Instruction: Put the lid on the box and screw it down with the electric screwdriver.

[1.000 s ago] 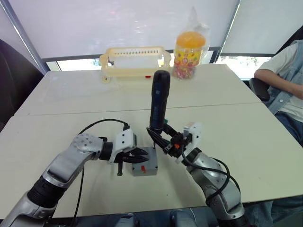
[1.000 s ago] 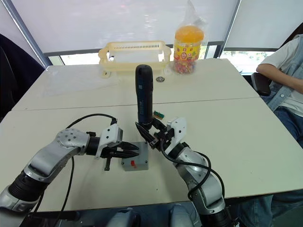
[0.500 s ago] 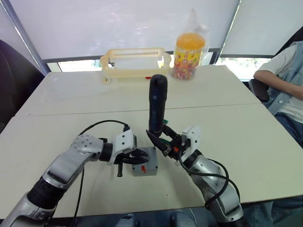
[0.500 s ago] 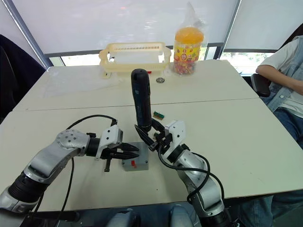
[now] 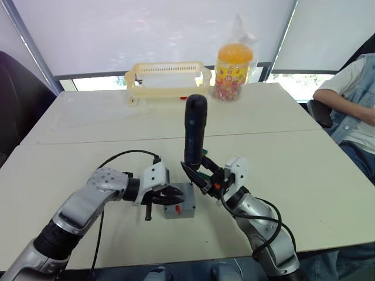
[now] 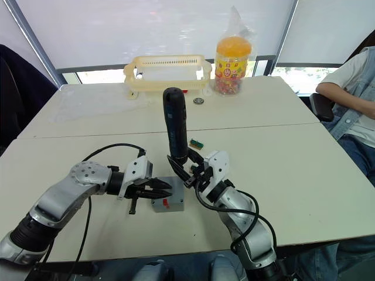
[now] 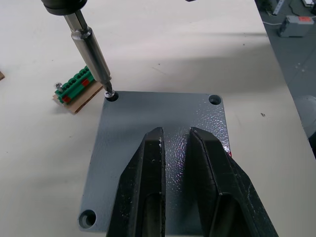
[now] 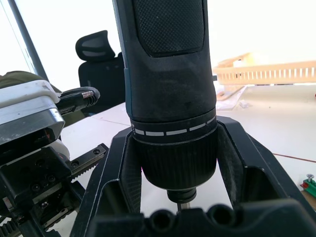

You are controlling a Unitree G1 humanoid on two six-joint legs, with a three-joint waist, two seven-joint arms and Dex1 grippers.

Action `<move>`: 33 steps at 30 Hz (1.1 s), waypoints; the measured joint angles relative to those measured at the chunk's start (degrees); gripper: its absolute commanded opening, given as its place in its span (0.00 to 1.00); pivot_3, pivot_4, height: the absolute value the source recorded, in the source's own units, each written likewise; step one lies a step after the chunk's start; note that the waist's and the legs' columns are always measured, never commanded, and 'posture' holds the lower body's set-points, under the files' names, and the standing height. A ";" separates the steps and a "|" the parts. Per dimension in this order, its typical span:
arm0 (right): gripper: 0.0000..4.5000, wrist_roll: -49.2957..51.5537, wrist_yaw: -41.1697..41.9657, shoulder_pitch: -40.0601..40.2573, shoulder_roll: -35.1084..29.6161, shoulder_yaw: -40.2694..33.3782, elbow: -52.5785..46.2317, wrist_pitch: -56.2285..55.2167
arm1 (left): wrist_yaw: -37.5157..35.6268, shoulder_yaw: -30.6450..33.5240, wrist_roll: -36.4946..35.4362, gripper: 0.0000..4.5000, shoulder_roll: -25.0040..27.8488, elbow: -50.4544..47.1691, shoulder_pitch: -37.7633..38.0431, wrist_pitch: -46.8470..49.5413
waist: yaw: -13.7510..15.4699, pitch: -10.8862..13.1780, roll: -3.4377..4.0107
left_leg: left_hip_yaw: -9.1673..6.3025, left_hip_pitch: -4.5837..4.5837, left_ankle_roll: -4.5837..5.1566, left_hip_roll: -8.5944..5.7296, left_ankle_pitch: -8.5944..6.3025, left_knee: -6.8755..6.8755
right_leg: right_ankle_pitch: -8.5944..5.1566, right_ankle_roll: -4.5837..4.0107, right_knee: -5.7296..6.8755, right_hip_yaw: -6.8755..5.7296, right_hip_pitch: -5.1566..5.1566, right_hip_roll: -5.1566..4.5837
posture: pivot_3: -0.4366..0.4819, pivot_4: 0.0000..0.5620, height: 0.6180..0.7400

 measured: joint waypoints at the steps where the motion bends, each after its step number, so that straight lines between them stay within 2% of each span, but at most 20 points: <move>1: 0.37 0.00 0.03 0.09 0.00 0.02 0.14 -0.19 | 0.00 -0.01 0.01 0.18 0.00 0.00 0.01 -0.01 | 0.00 -0.01 0.00 | 0.00 0.00 0.00 0.00 0.00 0.00 | 0.00 0.00 0.00 0.00 0.00 0.00 | 0.48 0.27 1.00; 26: 0.37 0.79 1.79 -0.28 0.53 -0.21 3.14 -1.17 | 0.00 -0.02 0.69 0.18 0.04 -0.04 0.48 0.10 | -0.05 -0.69 -0.01 | -0.05 0.19 0.05 0.06 -0.04 -0.05 | -0.13 0.00 -0.07 -0.02 0.23 0.00 | 0.48 0.27 1.00; 33: 0.37 2.54 1.82 -0.30 0.67 -0.64 3.55 0.94 | -0.23 0.01 1.18 0.18 0.39 0.20 0.47 0.55 | -0.03 -0.75 -0.07 | -0.04 1.08 0.12 0.05 -0.09 -0.58 | -0.64 -0.02 -0.26 -0.02 0.92 -0.11 | 0.48 0.27 1.00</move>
